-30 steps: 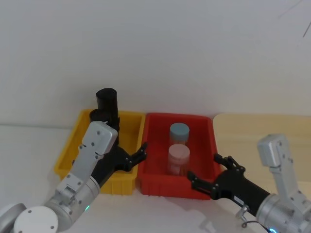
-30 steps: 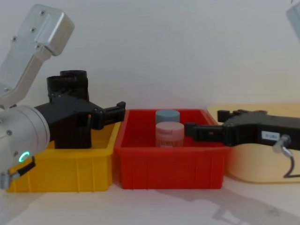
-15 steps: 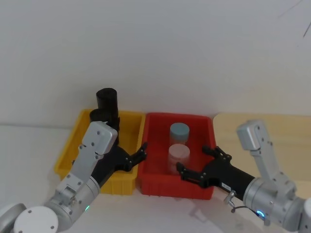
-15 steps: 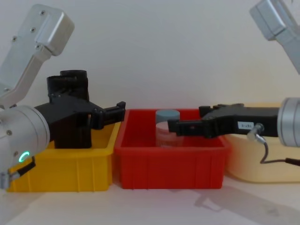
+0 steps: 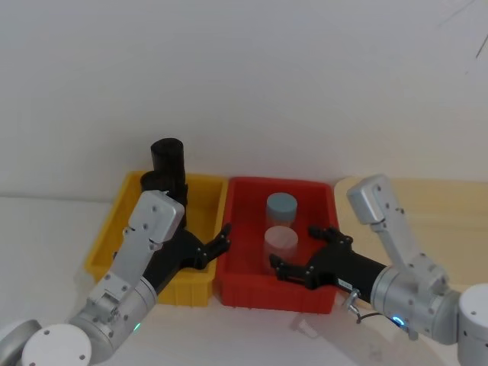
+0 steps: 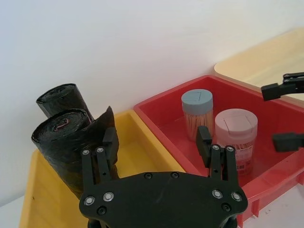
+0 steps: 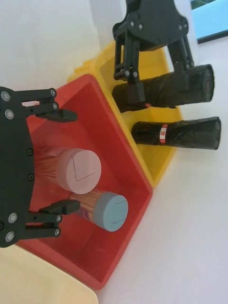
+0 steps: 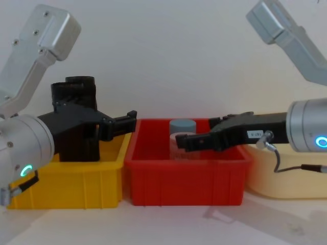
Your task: Pick up the garbage bag with the one hand and transfer it to the other hand.
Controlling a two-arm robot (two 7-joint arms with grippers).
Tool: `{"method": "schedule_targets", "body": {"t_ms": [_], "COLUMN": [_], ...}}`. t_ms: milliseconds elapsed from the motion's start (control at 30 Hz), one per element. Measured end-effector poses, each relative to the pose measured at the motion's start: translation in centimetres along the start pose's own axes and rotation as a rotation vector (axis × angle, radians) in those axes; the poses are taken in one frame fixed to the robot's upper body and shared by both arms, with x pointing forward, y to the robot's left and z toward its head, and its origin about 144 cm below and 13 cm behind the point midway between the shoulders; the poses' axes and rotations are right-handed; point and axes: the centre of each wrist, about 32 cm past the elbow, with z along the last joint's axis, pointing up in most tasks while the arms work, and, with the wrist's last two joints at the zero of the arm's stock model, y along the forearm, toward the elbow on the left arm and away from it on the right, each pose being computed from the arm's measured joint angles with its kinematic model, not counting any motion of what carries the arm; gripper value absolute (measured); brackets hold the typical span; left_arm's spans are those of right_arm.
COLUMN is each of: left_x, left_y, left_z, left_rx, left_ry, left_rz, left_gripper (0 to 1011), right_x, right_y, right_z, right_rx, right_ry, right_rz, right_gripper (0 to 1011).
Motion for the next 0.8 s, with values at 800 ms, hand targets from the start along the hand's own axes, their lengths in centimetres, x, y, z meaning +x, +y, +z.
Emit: {"method": "schedule_targets", "body": {"t_ms": [800], "left_x": [0.0], "left_y": [0.0], "left_z": [0.0], "left_rx": [0.0], "left_ry": [0.0], "left_rz": [0.0], "left_gripper": [1000], "right_x": [1.0], "right_y": [3.5], "right_z": [1.4], "right_rx": [-0.102], "right_ry": [-0.064], "right_rz": [-0.02], "right_gripper": [1002]}}
